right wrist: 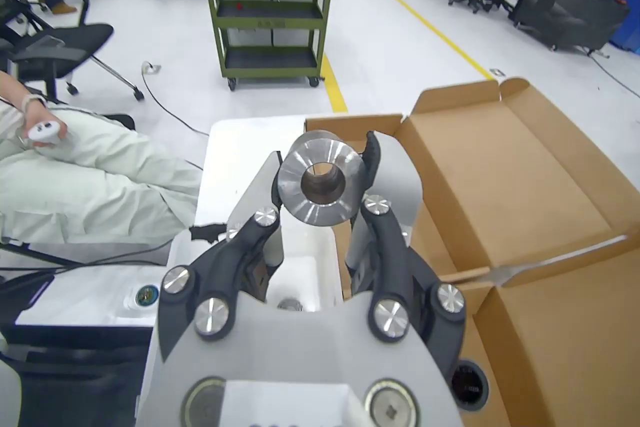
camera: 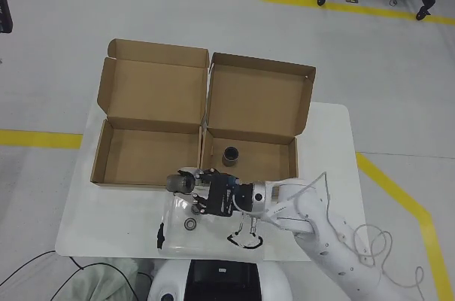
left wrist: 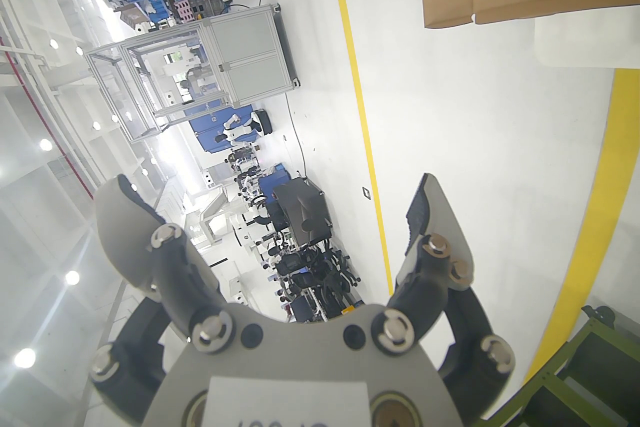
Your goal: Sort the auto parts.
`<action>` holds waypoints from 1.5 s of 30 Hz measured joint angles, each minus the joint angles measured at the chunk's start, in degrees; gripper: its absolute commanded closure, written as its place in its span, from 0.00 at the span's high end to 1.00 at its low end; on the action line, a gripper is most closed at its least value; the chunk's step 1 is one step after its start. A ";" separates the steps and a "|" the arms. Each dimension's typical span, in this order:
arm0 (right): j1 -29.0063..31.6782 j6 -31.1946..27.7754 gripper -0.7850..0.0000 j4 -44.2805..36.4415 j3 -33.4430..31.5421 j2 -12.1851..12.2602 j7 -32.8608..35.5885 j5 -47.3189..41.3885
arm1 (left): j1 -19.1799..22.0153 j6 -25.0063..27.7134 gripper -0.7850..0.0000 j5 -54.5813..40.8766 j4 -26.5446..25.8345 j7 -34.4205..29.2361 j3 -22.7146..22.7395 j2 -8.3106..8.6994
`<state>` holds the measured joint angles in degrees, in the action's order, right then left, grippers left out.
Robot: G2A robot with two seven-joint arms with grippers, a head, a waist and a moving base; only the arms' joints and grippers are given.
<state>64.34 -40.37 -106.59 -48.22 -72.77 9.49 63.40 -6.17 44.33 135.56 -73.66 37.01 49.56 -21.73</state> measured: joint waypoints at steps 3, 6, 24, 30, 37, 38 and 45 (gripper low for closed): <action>-0.16 -0.59 0.00 1.05 -0.14 -0.24 -5.26 -0.48 | 0.00 0.00 1.00 0.00 0.00 0.00 0.00 0.00; -0.01 -0.56 0.00 3.11 -1.06 -0.36 -10.46 -1.31 | 0.00 0.00 1.00 0.00 0.00 0.00 0.00 0.00; 6.76 -9.67 0.00 6.96 -9.81 0.65 -32.95 -6.14 | 0.00 0.00 1.00 0.00 0.00 0.00 0.00 0.00; 8.35 -12.77 0.00 7.93 -11.91 0.88 -37.48 -6.17 | 0.00 0.00 1.00 0.00 0.00 0.00 0.00 0.00; 9.28 -13.80 0.00 8.35 -12.67 0.80 -39.96 -5.82 | 0.00 0.00 1.00 0.00 0.00 0.00 0.00 0.00; 9.32 -13.88 0.00 8.44 -12.71 0.79 -40.04 -5.72 | 0.00 0.00 1.00 0.00 0.00 0.00 0.00 0.00; 9.30 -8.98 0.00 8.13 -12.65 0.76 -34.20 -2.54 | 0.00 0.00 1.00 0.00 0.00 0.00 0.00 0.00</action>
<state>73.64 -49.35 -98.47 -60.88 -72.01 -24.71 60.86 -6.17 44.33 135.56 -73.66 37.01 49.56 -21.73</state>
